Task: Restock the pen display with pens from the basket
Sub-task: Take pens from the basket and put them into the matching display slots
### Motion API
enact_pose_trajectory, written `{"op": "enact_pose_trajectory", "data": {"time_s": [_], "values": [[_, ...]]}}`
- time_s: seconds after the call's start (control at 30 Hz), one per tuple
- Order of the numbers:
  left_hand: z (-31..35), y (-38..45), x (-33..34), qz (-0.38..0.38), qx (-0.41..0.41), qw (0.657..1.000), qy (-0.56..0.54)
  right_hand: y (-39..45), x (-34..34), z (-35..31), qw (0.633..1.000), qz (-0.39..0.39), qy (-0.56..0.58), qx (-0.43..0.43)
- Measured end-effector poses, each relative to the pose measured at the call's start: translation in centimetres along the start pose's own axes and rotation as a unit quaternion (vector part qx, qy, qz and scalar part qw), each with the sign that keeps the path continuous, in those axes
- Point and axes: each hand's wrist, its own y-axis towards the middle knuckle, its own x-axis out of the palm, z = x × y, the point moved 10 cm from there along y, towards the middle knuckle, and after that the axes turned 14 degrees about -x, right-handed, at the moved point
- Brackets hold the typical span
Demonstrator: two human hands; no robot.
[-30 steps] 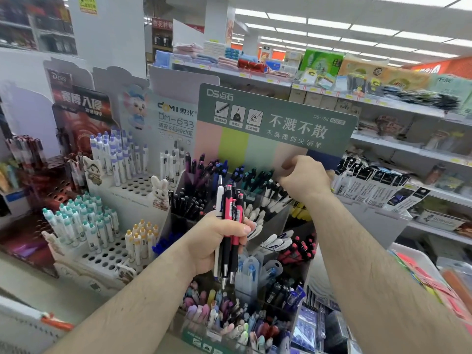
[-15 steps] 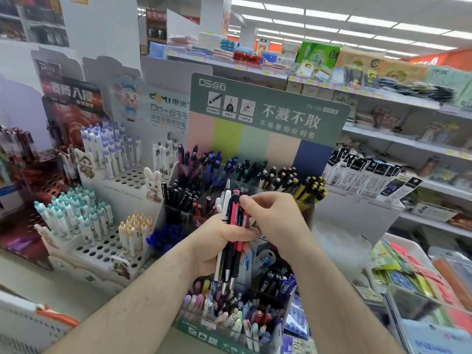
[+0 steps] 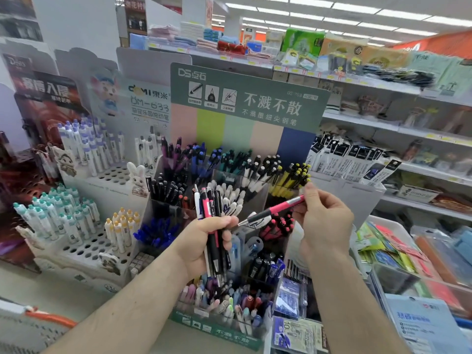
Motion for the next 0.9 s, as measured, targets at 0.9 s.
{"op": "enact_pose_trajectory", "data": {"time_s": [0.9], "values": [[1.7,-1.4,7.0,-0.271,0.046,0.945,-0.179,-4.8,-0.5,6.6,0.953,0.054,0.174,0.243]]}}
